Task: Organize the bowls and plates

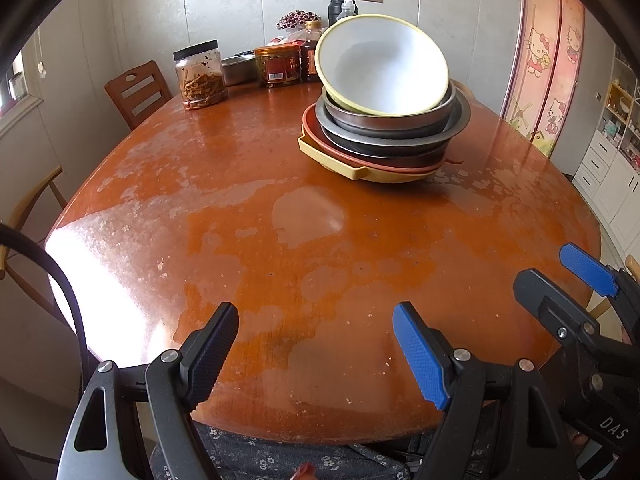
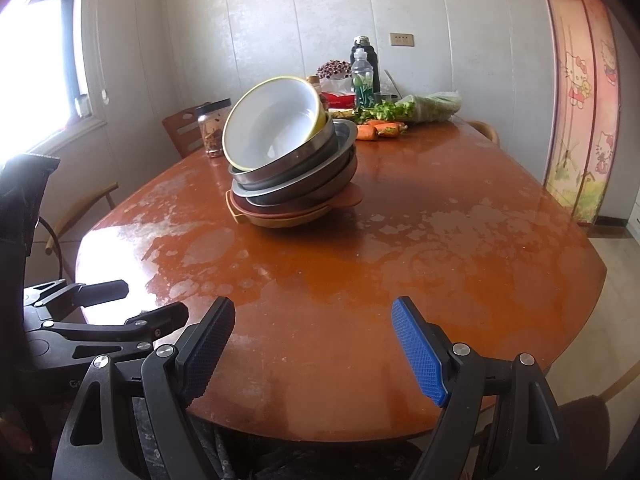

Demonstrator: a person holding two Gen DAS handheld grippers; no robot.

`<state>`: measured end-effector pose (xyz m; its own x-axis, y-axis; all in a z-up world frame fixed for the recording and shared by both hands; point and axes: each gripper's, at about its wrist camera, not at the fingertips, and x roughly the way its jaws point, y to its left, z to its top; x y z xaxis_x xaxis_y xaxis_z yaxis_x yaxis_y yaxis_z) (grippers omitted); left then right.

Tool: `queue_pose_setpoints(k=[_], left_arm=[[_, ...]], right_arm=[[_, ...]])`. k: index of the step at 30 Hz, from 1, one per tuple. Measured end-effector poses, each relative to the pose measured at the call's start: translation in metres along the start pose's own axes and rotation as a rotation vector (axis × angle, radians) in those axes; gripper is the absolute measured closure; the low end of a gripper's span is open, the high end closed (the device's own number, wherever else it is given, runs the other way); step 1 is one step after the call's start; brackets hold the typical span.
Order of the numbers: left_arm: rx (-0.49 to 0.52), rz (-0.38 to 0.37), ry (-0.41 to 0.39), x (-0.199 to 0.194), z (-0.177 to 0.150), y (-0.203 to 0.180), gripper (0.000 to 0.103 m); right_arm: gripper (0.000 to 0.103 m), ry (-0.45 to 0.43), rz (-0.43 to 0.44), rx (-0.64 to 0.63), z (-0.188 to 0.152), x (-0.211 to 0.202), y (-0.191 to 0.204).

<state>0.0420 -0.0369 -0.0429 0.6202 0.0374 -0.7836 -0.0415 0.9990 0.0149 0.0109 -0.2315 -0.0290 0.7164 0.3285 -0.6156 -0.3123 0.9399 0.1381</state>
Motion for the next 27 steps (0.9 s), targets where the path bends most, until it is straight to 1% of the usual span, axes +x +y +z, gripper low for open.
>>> queue_pose_setpoints(k=[15, 18, 21, 25, 27], left_arm=[[-0.016, -0.003, 0.0, 0.0, 0.0, 0.005, 0.024], [-0.019, 0.007, -0.006, 0.002, 0.004, 0.007, 0.024], [-0.027, -0.004, -0.006, 0.006, 0.011, 0.009, 0.023], [-0.02, -0.037, 0.011, 0.013, 0.019, 0.011, 0.023], [-0.045, -0.072, 0.001, 0.012, 0.026, 0.019, 0.022]], right_arm=[[0.021, 0.009, -0.005, 0.004, 0.0, 0.001, 0.0], [0.021, 0.004, -0.014, 0.002, 0.0, 0.001, -0.001], [0.021, 0.004, -0.034, -0.003, 0.001, 0.003, -0.003], [0.021, 0.003, -0.059, -0.009, 0.003, 0.007, -0.008], [0.021, 0.007, -0.078, -0.005, 0.005, 0.011, -0.013]])
